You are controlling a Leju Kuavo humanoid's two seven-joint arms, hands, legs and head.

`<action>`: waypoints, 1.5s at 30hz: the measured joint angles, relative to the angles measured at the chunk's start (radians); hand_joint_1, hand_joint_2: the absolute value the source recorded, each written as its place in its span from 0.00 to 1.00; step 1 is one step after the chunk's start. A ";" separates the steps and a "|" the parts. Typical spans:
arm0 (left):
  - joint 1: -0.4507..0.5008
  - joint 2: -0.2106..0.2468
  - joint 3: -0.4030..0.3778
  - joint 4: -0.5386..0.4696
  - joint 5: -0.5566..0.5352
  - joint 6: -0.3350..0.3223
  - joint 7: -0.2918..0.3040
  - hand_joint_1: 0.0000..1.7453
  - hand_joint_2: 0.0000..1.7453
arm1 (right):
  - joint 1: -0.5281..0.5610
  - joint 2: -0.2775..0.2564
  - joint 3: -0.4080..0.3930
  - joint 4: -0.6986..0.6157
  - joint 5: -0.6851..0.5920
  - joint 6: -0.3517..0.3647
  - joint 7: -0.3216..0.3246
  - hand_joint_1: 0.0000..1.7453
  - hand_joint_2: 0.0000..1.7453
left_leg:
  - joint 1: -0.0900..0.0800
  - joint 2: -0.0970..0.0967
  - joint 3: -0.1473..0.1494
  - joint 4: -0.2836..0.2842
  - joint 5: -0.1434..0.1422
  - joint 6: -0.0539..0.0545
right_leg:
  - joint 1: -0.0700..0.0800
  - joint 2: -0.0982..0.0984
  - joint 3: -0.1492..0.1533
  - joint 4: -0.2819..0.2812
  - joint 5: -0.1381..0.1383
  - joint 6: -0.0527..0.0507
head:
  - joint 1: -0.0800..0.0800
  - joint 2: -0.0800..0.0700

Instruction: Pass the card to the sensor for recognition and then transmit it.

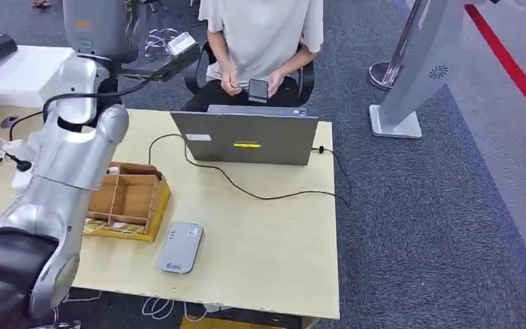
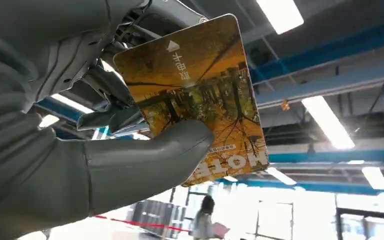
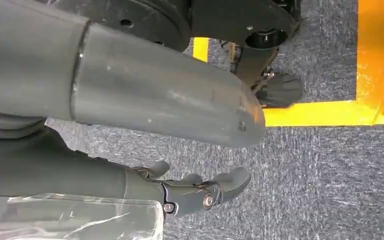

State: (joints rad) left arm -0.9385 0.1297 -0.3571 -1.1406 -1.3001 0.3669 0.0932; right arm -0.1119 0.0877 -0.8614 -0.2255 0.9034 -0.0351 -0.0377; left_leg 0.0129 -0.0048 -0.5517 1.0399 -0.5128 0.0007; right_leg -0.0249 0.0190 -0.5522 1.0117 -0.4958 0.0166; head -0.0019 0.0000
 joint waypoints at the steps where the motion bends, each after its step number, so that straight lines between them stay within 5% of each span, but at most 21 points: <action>1: 0.049 0.007 -0.001 -0.058 0.001 0.009 -0.003 1.00 1.00 | 0.003 0.000 -0.002 0.001 -0.004 -0.002 -0.006 0.00 0.00 | 0.000 0.000 0.000 0.000 0.000 0.000 | 0.000 0.000 0.000 0.000 0.000 0.000 | 0.000 0.000; 10: 0.556 0.116 -0.016 -0.515 -0.010 0.152 -0.057 1.00 1.00 | 0.038 0.004 -0.032 0.005 -0.039 -0.018 -0.039 0.00 0.00 | 0.000 0.002 -0.001 -0.003 -0.001 0.000 | 0.000 0.002 -0.003 -0.001 -0.001 0.000 | 0.000 0.000; 13: 0.681 0.151 -0.016 -0.586 -0.006 0.123 -0.064 1.00 1.00 | 0.041 0.004 -0.048 0.005 -0.055 -0.024 -0.046 0.00 0.00 | 0.000 0.002 -0.001 -0.003 -0.001 0.000 | 0.000 0.002 -0.003 -0.001 -0.001 0.000 | 0.000 0.000; 17: 0.779 0.192 -0.016 -0.601 -0.009 -0.032 -0.026 1.00 1.00 | 0.044 0.004 -0.070 0.005 -0.065 -0.027 -0.046 0.00 0.00 | 0.000 0.001 -0.002 -0.003 0.000 -0.001 | 0.000 0.000 -0.003 -0.001 -0.001 0.000 | 0.000 0.000; 33: 0.926 0.230 -0.013 -0.540 -0.018 -0.199 0.019 1.00 1.00 | 0.048 0.004 -0.113 0.005 -0.065 -0.035 -0.036 0.00 0.00 | 0.000 0.000 -0.002 -0.003 0.001 -0.001 | 0.000 -0.001 -0.003 -0.001 -0.001 0.000 | 0.000 0.000; 45: 0.949 0.245 -0.013 -0.455 -0.032 -0.244 -0.011 1.00 1.00 | 0.048 0.004 -0.118 0.004 -0.047 -0.034 -0.041 0.00 0.00 | 0.000 0.000 -0.002 -0.003 0.001 -0.001 | 0.000 0.000 -0.003 -0.001 0.000 0.000 | 0.000 0.000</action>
State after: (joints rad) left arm 0.0104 0.3742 -0.3700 -1.5954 -1.3325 0.1232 0.0820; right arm -0.0641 0.0919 -0.9796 -0.2213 0.8568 -0.0690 -0.0786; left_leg 0.0128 -0.0044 -0.5540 1.0368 -0.5120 -0.0007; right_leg -0.0251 0.0186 -0.5556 1.0110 -0.4962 0.0161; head -0.0019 0.0000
